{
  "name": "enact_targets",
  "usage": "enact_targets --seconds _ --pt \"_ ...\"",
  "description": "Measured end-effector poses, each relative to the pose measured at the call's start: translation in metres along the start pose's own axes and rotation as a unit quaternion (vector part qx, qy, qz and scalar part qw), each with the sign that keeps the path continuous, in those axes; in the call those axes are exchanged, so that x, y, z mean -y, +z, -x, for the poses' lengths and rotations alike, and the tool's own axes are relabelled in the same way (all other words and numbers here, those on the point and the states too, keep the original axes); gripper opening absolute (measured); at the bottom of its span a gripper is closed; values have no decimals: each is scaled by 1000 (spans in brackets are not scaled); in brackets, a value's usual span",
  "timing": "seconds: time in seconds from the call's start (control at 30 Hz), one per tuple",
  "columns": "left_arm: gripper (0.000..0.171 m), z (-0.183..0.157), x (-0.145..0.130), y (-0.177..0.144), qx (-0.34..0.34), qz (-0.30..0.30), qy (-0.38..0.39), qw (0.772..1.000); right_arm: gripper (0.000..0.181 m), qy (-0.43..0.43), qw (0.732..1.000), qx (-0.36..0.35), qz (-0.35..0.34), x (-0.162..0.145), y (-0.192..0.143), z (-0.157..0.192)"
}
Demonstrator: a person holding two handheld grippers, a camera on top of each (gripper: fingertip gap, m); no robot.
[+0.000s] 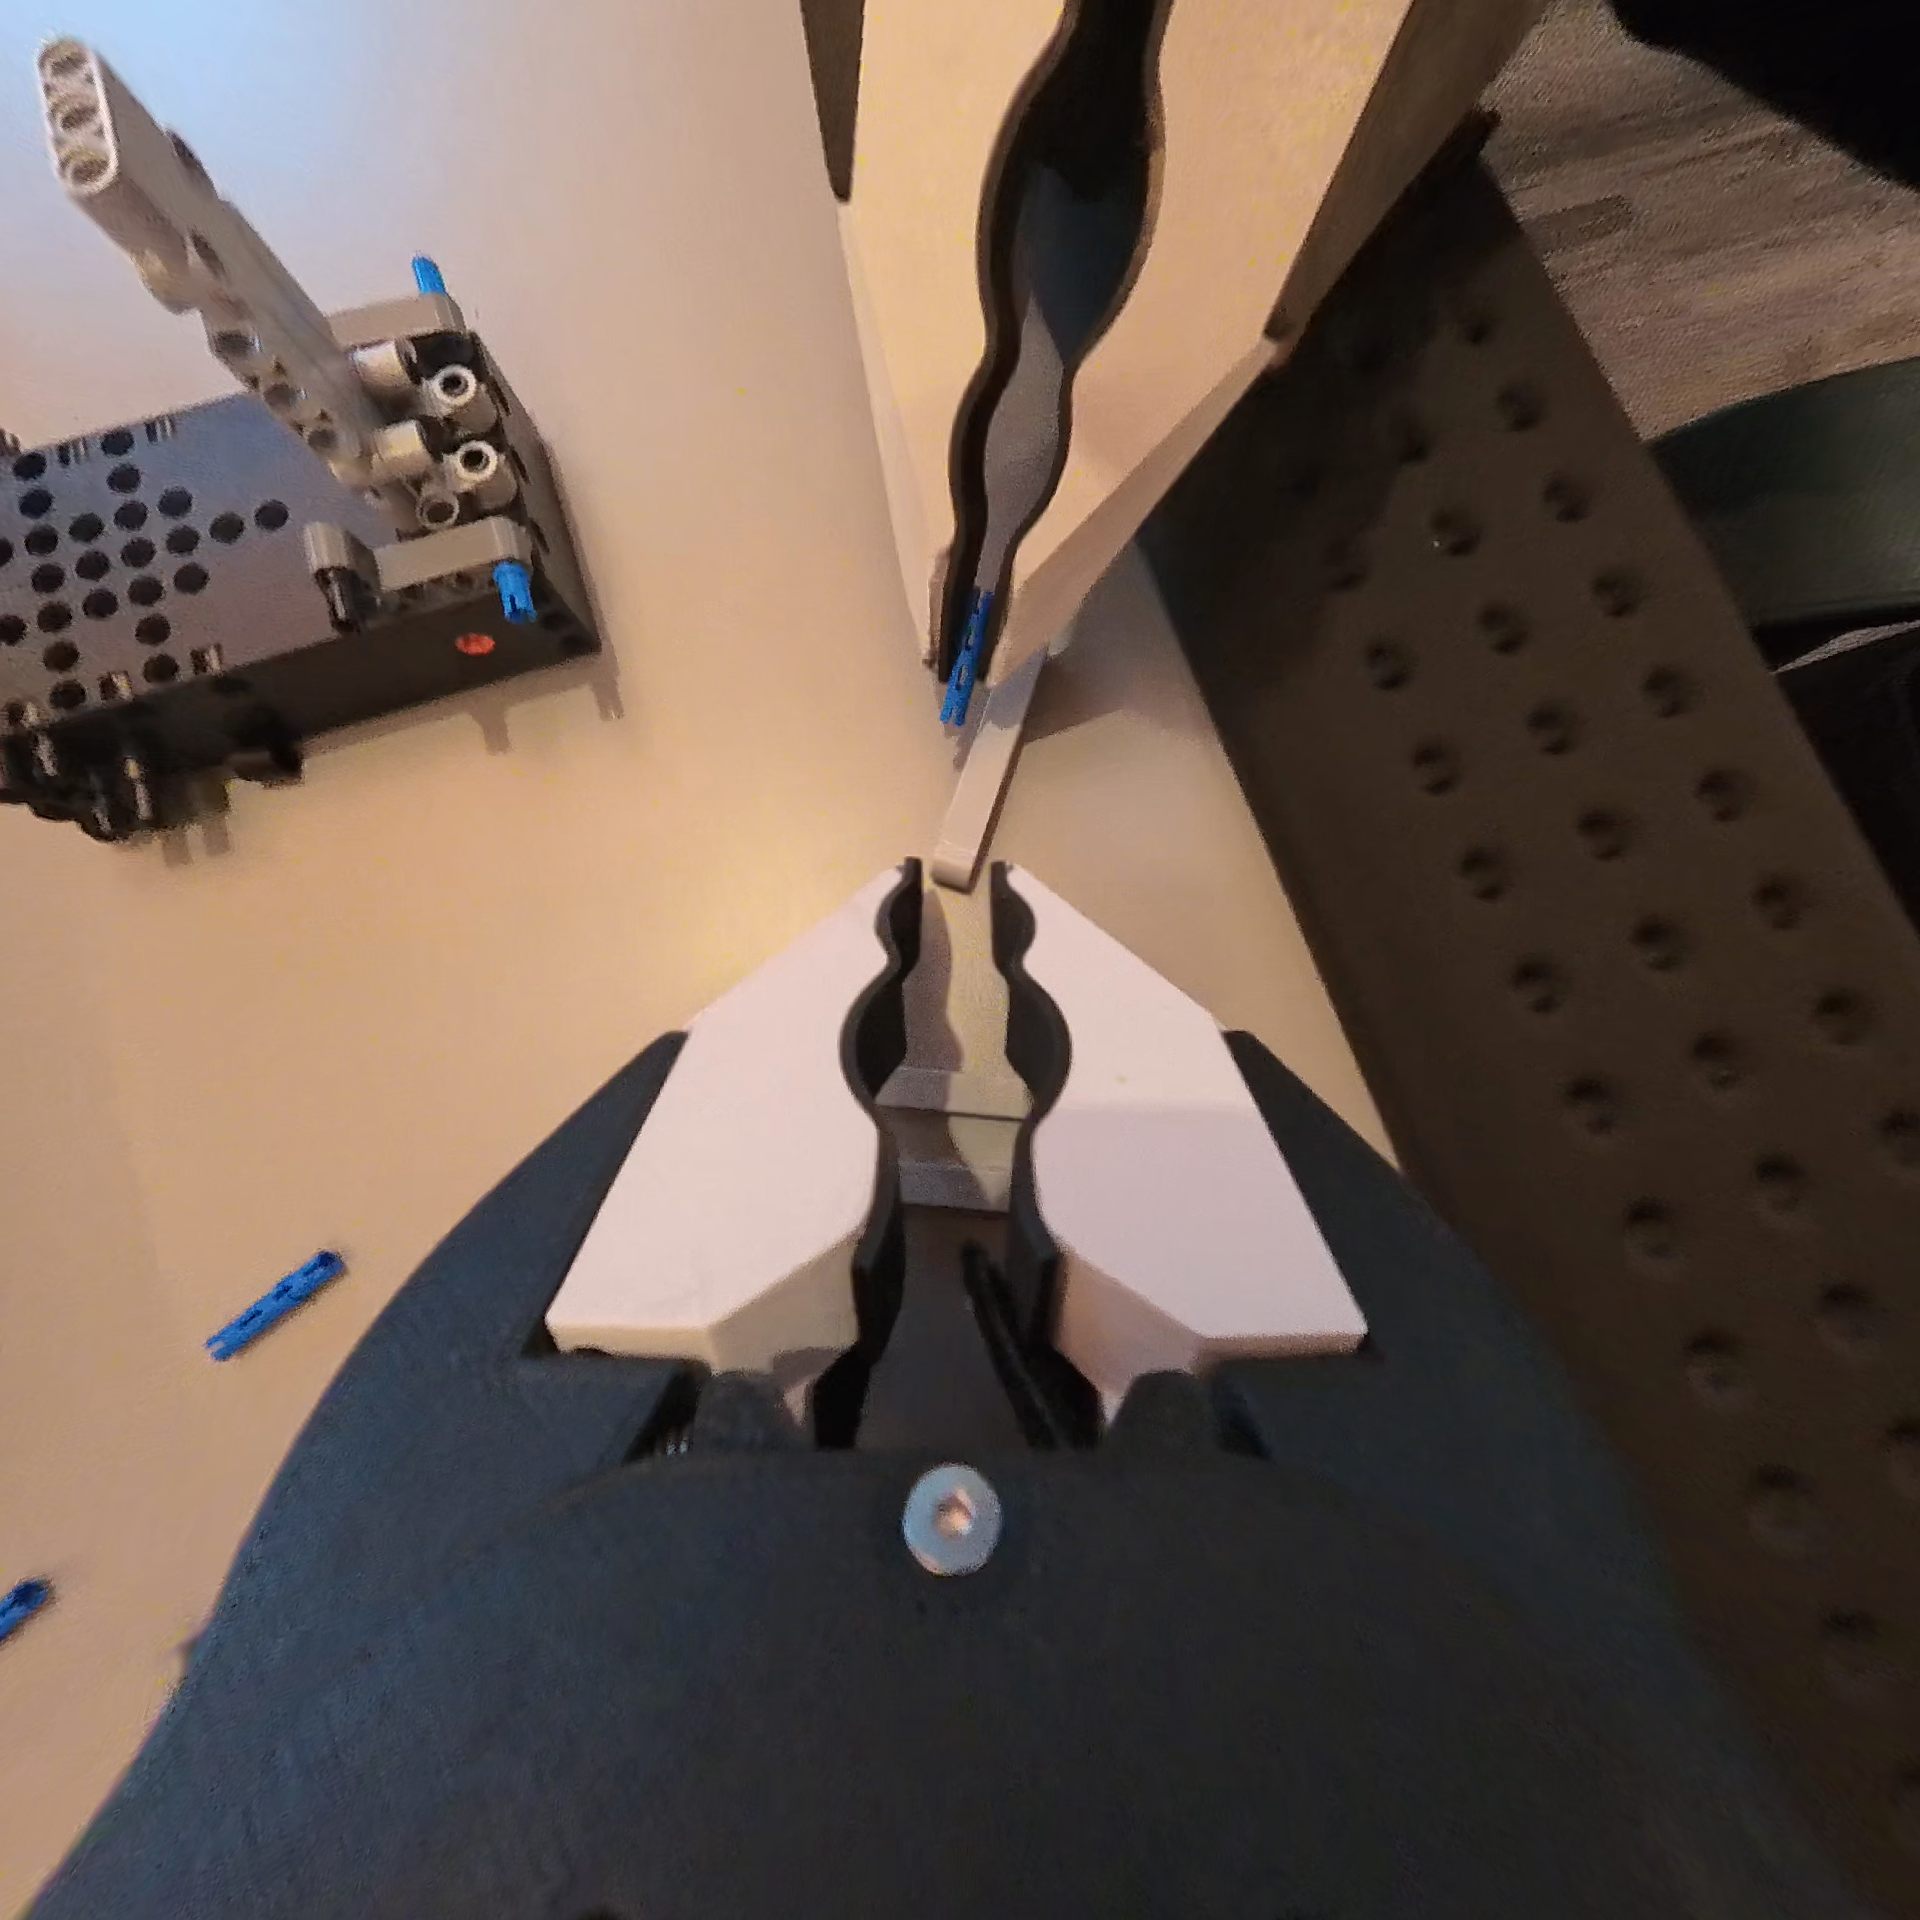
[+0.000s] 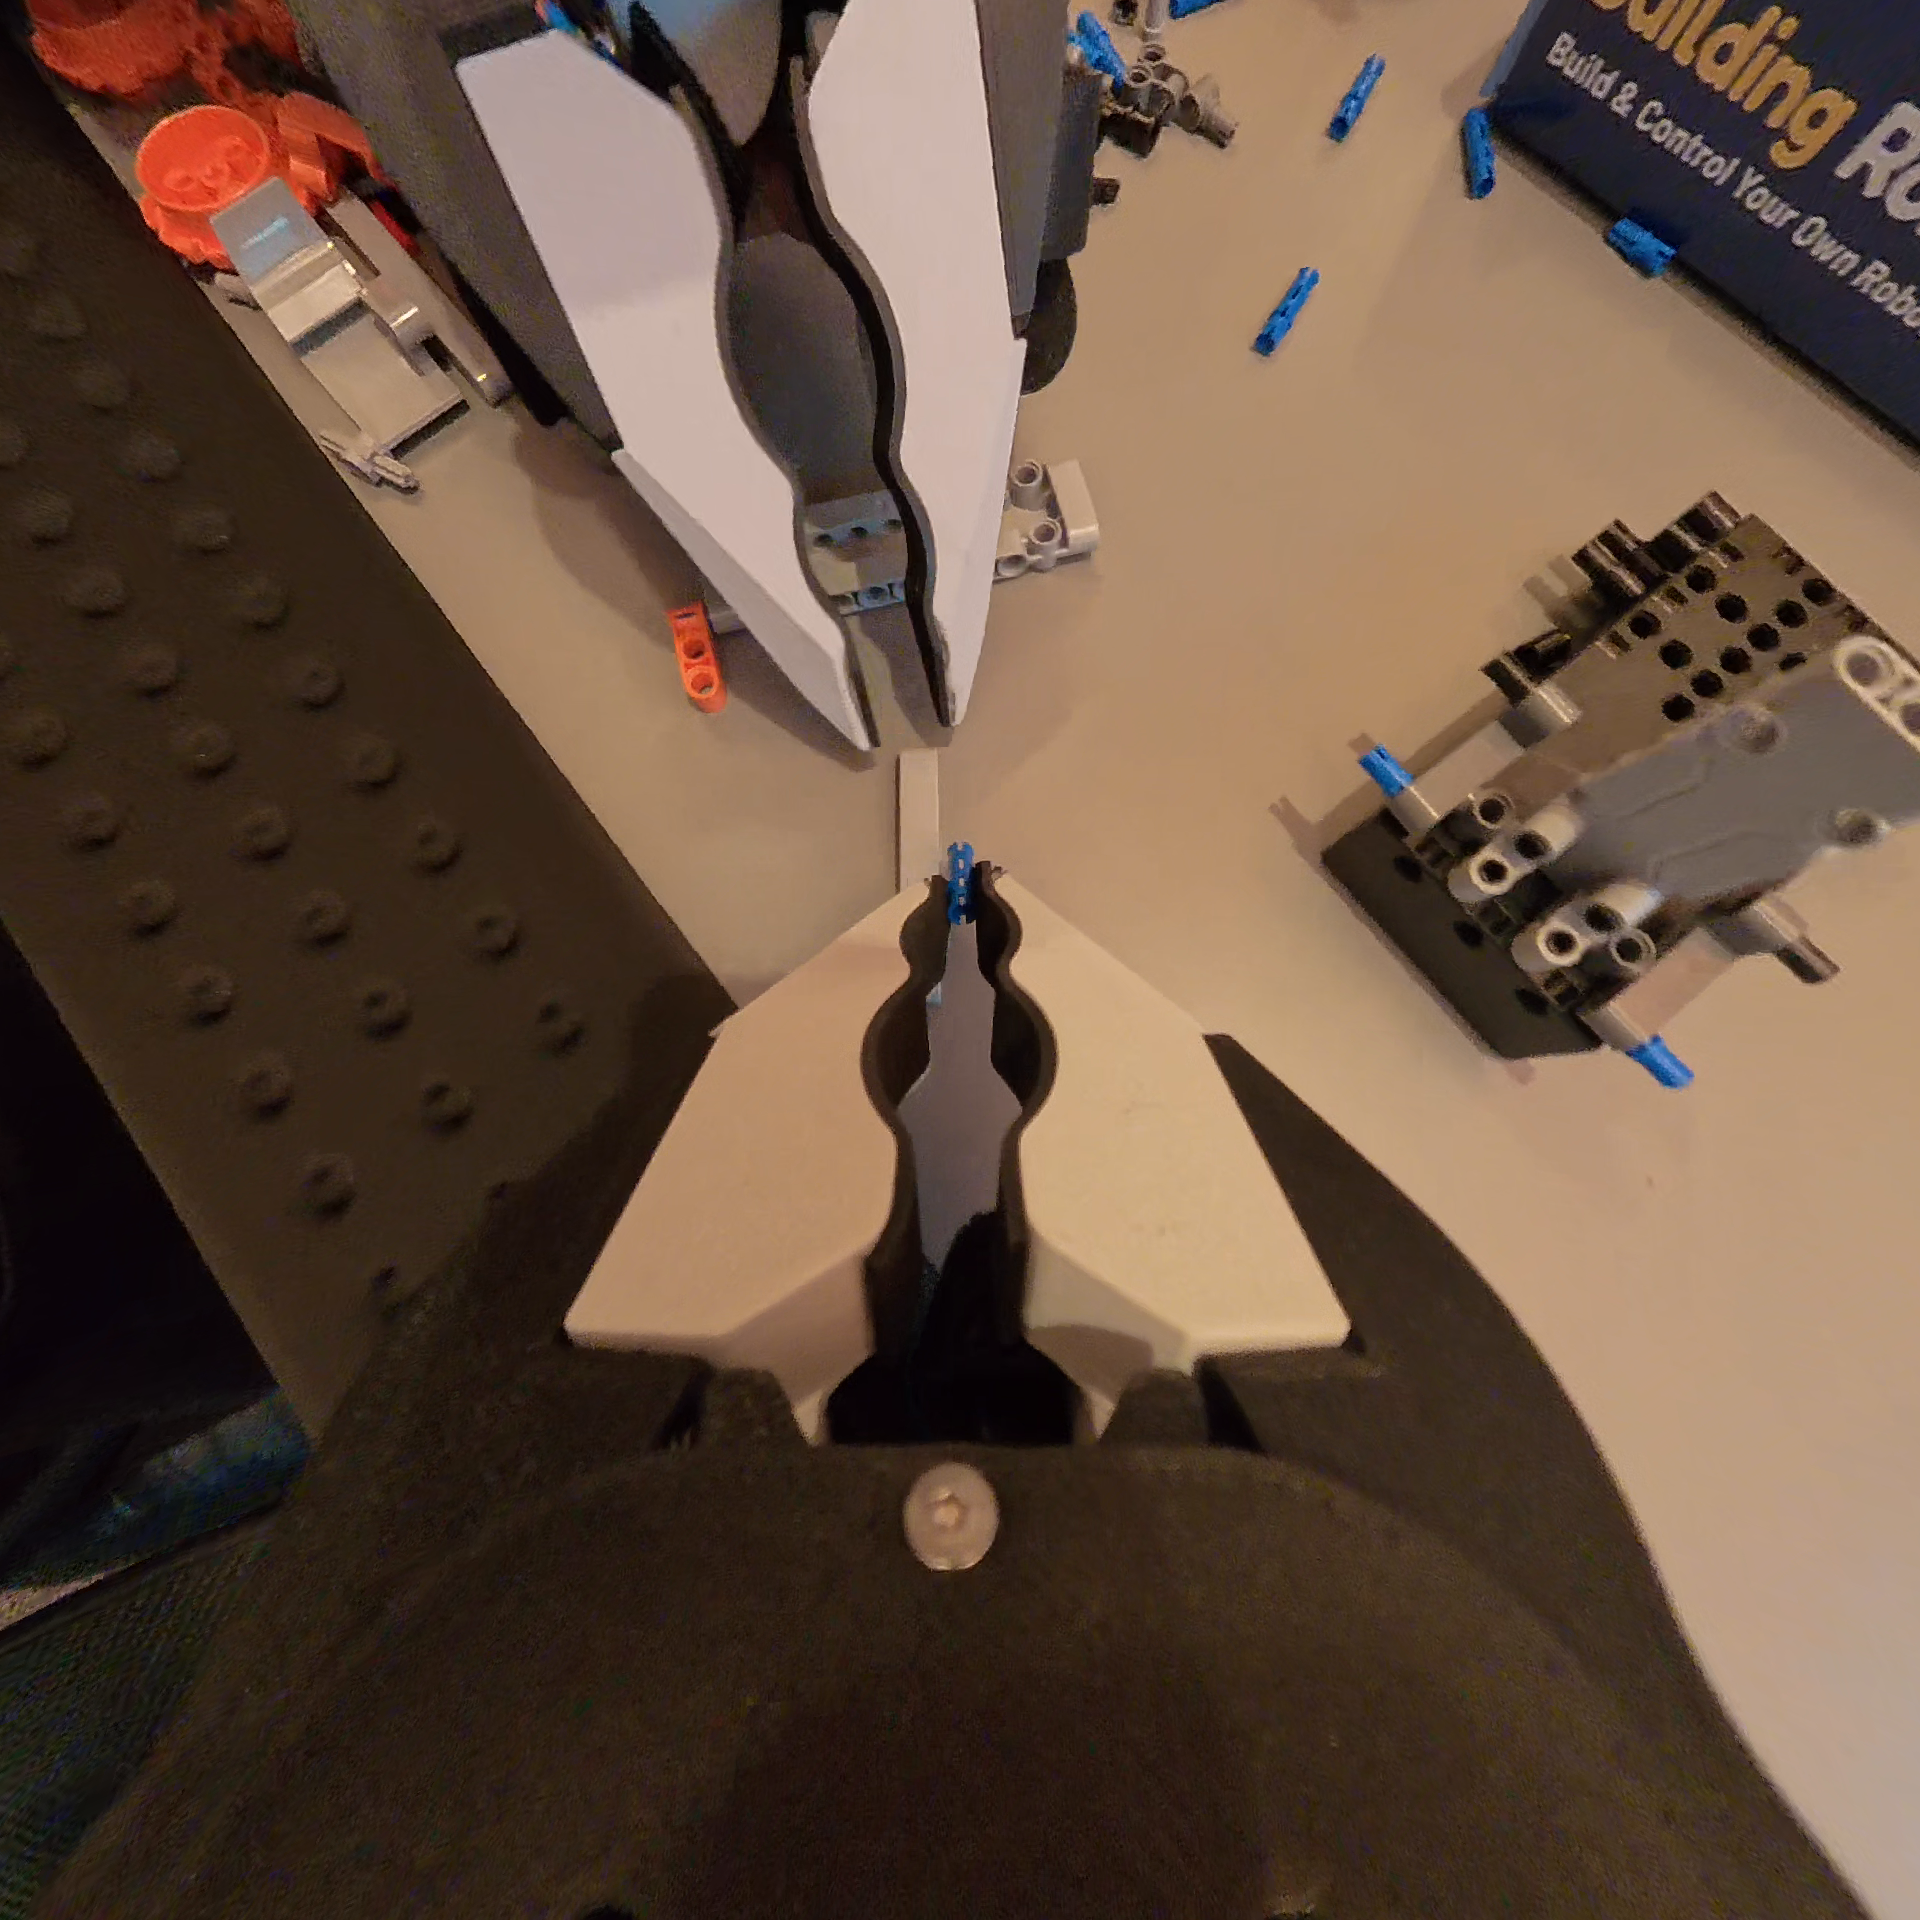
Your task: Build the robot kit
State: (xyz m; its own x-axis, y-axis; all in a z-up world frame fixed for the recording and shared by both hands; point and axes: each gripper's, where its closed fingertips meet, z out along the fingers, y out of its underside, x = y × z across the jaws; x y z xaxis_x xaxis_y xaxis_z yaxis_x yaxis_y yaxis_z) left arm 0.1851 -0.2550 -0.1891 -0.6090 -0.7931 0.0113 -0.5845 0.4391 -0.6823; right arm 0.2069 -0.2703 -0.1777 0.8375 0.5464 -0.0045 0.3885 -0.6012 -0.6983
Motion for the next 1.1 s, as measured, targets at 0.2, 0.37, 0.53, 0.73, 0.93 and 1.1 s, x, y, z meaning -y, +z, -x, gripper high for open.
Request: enact_targets --seconds 0.2,0.37,0.53,0.73,0.93,1.1 --pt "5 1 2 12 34 7 55 998 3 13 1000 -5 -7 -6 -5 -1" --pt "5 4 9 6 135 18 202 970 3 18 1000 -12 -17 -4 -6 -2" --pt "6 3 1 9 243 90 393 882 3 18 1000 -14 -10 -4 -3 -3" --pt "6 5 1 8 284 107 447 841 3 -2 1000 -3 -5 -1 0 8" --pt "6 3 0 8 284 115 456 836 3 -10 1000 3 15 -5 4 15" --pt "6 2 -2 7 269 107 430 855 3 -33 999 -11 19 -6 6 16"
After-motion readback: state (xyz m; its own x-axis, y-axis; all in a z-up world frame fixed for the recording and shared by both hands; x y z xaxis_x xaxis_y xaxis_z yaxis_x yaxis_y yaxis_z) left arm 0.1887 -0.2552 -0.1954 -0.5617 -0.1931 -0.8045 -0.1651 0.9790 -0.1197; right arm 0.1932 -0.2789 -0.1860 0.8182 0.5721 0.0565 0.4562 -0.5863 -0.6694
